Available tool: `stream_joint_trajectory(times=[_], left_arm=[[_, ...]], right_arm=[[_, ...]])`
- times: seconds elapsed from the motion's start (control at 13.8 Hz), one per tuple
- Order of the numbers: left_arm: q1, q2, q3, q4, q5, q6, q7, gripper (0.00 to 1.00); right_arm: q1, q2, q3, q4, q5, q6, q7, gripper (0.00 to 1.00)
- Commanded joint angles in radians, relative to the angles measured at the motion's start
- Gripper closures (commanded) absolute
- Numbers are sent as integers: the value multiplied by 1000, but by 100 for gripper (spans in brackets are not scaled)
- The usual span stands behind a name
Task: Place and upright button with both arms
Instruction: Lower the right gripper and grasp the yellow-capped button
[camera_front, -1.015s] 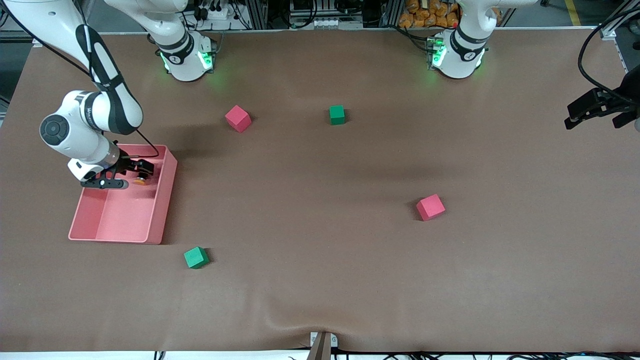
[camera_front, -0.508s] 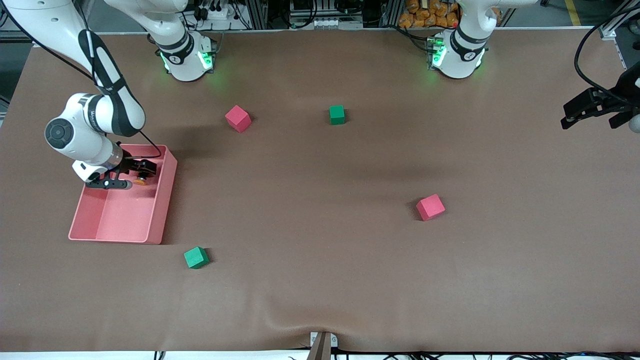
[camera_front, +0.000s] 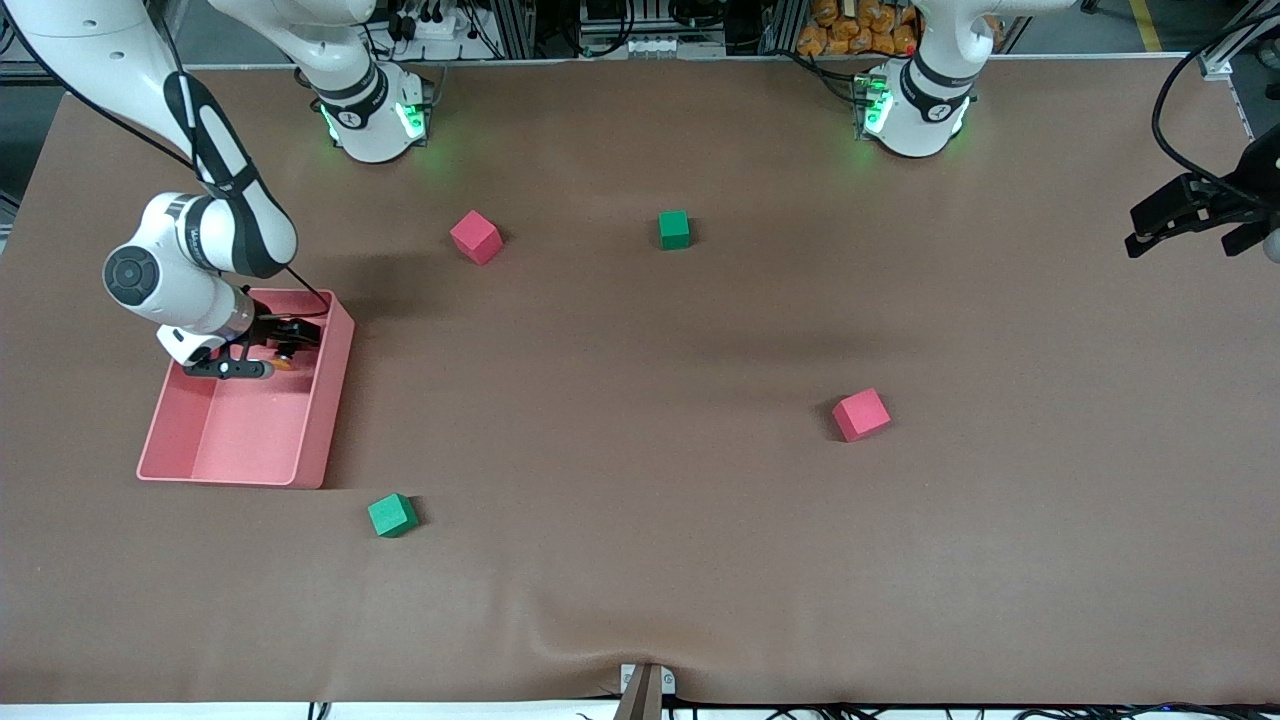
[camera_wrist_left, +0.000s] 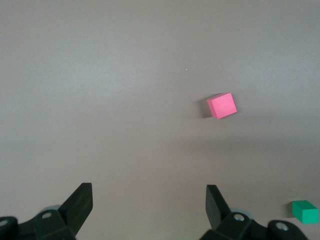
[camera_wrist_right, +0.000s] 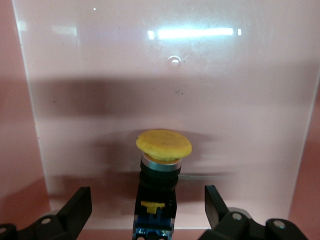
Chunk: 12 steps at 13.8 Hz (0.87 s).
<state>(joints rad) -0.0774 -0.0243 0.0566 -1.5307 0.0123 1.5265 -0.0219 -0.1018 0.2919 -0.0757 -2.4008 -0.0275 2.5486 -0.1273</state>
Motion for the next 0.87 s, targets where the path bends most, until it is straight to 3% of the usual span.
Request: stream_joint_trajectory(times=[0.0,0.29,0.51,0.8], left_arm=[[1,-9,-3,6,-12,-5,14,0],[-2,-2,-1,12,-12,1,14,0],[-12,7,-3,12,-11,24,14,0],[-13,7,-15,11,-12,26,14,0]], right_arm=[[-18,4,10,-8,-14,10,-11,0],[-18,4,10,-8,-14,10,-11,3],[-19,4,10,-8,-14,10,-11,50],[-22,4,10,-8,-14,10,-28,90]])
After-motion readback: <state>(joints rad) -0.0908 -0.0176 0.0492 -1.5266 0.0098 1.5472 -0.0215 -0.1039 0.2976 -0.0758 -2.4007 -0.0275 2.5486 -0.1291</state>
